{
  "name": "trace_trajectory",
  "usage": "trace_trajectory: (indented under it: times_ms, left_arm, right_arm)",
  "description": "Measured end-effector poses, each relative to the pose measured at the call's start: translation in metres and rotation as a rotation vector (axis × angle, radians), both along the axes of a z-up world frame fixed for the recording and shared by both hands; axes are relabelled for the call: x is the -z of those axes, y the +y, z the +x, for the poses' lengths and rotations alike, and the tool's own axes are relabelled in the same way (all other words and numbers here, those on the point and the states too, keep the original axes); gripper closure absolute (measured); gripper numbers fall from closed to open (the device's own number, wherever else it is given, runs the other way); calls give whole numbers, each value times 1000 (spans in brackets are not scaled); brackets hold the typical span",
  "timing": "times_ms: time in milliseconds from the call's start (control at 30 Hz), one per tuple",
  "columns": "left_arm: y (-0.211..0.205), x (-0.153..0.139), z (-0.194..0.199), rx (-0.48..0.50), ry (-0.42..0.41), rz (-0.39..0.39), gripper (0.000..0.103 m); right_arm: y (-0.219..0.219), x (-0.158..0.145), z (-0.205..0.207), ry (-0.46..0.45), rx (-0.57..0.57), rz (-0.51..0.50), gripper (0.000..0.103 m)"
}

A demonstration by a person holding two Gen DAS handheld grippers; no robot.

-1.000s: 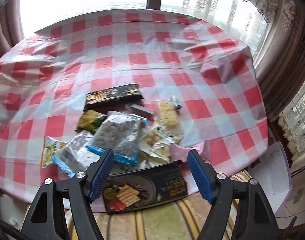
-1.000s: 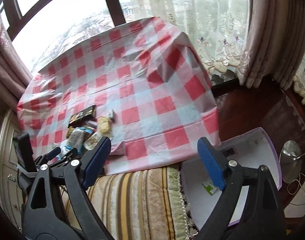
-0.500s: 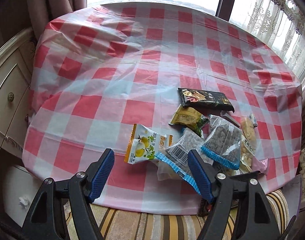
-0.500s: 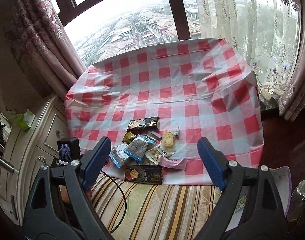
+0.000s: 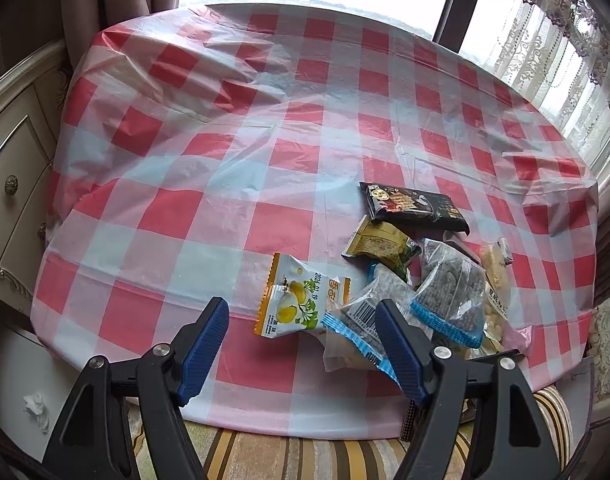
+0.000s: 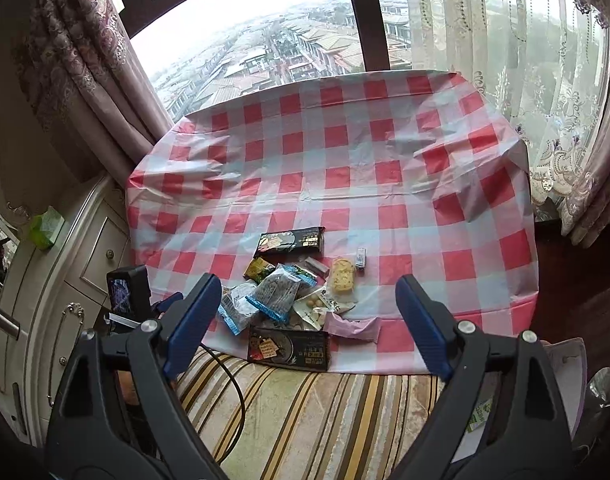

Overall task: Organize snacks
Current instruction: 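Move both tools back over the snack pile on the table, then grasp the clear bag of nuts with the left gripper while the right gripper grasps another pink bar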

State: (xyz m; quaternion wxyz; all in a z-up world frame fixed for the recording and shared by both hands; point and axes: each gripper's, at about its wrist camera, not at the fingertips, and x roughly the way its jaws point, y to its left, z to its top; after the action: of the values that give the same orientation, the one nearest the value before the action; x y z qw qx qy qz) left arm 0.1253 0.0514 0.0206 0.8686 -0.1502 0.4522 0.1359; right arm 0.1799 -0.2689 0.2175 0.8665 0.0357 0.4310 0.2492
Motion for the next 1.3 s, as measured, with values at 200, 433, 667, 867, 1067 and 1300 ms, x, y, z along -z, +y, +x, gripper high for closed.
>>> trace_trajectory:
  times_ms: [200,433,667,867,1067,1300]
  left_arm:
    - [-35,-6,28,186,-46,-16,27]
    - [-76,7,76,363,5,18,27]
    - [-84,30,96,405,70,32,27]
    - [-81,35,96,425,44,-19,30]
    - [-84,35,95,469,11,-70,51]
    - [-85,34,92,479,-7,-71,55]
  right_arm:
    - [-1,66,22,59,35,-87,10]
    - [9,155,39,126,-50,-211,10]
    - [33,207,43,138,-260,-378,10]
    - [45,230,53,143,-391,-445,15]
    - [53,244,67,177,-441,-439,35]
    - [55,240,75,153,-389,-419,41]
